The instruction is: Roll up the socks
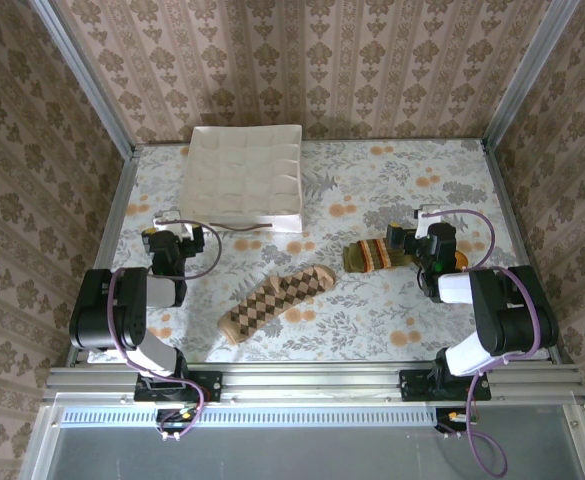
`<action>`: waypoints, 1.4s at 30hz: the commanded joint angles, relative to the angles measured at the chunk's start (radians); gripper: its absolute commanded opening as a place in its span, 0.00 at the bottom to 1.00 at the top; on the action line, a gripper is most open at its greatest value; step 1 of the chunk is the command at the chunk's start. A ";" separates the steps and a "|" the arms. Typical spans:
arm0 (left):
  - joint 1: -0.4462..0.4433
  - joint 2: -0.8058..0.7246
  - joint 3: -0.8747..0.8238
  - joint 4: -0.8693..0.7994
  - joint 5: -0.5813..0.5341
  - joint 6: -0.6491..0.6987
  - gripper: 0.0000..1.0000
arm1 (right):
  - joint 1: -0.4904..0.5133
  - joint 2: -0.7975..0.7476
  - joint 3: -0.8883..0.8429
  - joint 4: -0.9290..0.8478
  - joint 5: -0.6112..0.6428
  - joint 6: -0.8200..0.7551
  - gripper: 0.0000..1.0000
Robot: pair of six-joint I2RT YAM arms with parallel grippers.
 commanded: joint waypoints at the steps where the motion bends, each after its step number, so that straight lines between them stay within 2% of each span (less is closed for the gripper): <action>1: -0.033 -0.085 0.017 -0.075 -0.054 0.036 1.00 | 0.022 -0.112 0.058 -0.138 0.092 -0.009 1.00; 3: -0.066 -0.140 0.045 -0.162 -0.123 0.055 1.00 | 0.031 -0.191 0.096 -0.238 0.140 0.000 1.00; 5: -0.080 -0.197 0.077 -0.251 -0.157 0.059 1.00 | 0.035 -0.241 0.112 -0.239 0.158 0.005 1.00; 7: -0.092 -0.255 0.086 -0.237 -0.206 0.036 1.00 | 0.054 -0.296 0.160 -0.264 0.191 0.008 1.00; 9: -0.105 -0.314 0.109 -0.218 -0.258 0.009 1.00 | 0.080 -0.337 0.275 -0.397 0.234 0.014 1.00; 11: -0.132 -0.363 0.205 -0.323 -0.348 -0.026 1.00 | 0.116 -0.359 0.436 -0.575 0.275 0.019 1.00; 12: -0.139 -0.382 0.297 -0.470 -0.419 -0.136 1.00 | 0.136 -0.359 0.535 -0.683 0.305 0.040 1.00; 13: -0.136 -0.397 0.433 -0.762 -0.472 -0.370 1.00 | 0.144 -0.350 0.637 -0.822 0.303 0.106 1.00; 14: -0.118 -0.405 0.572 -1.109 -0.413 -0.552 1.00 | 0.140 -0.337 0.716 -0.960 0.286 0.187 1.00; 15: -0.077 -0.399 0.687 -1.341 -0.278 -0.649 1.00 | 0.135 -0.318 0.774 -1.072 0.275 0.298 1.00; 16: -0.044 -0.391 0.709 -1.356 -0.179 -0.723 1.00 | 0.128 -0.303 0.794 -1.152 0.277 0.447 1.00; 17: 0.008 -0.386 0.688 -1.308 -0.022 -0.775 1.00 | 0.106 -0.300 0.777 -1.164 0.218 0.531 1.00; 18: 0.075 -0.377 0.651 -1.221 0.180 -0.859 1.00 | 0.061 -0.302 0.744 -1.123 0.039 0.549 1.00; 19: 0.109 -0.362 0.615 -1.141 0.317 -0.941 1.00 | 0.043 -0.312 0.706 -1.068 -0.082 0.561 1.00; 20: 0.109 -0.348 0.610 -1.137 0.369 -0.981 1.00 | 0.057 -0.324 0.696 -1.066 -0.110 0.562 1.00; 22: 0.041 -0.326 0.673 -1.288 0.370 -0.957 0.99 | 0.186 -0.358 0.716 -1.154 0.035 0.497 0.87; 24: -0.048 -0.305 0.739 -1.466 0.333 -0.891 0.93 | 0.316 -0.352 0.746 -1.243 0.113 0.452 0.74; 27: -0.176 -0.276 0.775 -1.688 0.320 -0.821 0.65 | 0.448 -0.294 0.743 -1.386 0.069 0.518 0.49; 28: -0.223 -0.276 0.759 -1.728 0.328 -0.809 0.58 | 0.499 -0.273 0.723 -1.407 0.054 0.551 0.44; 30: -0.304 -0.291 0.706 -1.771 0.344 -0.802 0.46 | 0.601 -0.233 0.681 -1.403 0.050 0.590 0.40; 34: -0.415 -0.358 0.548 -1.757 0.394 -0.866 0.37 | 0.706 -0.111 0.669 -1.366 0.020 0.650 0.35; 38: -0.494 -0.402 0.412 -1.674 0.442 -0.943 0.29 | 0.766 0.039 0.687 -1.303 -0.039 0.665 0.31; 42: -0.512 -0.381 0.335 -1.620 0.483 -0.960 0.30 | 0.794 0.148 0.673 -1.252 -0.064 0.690 0.30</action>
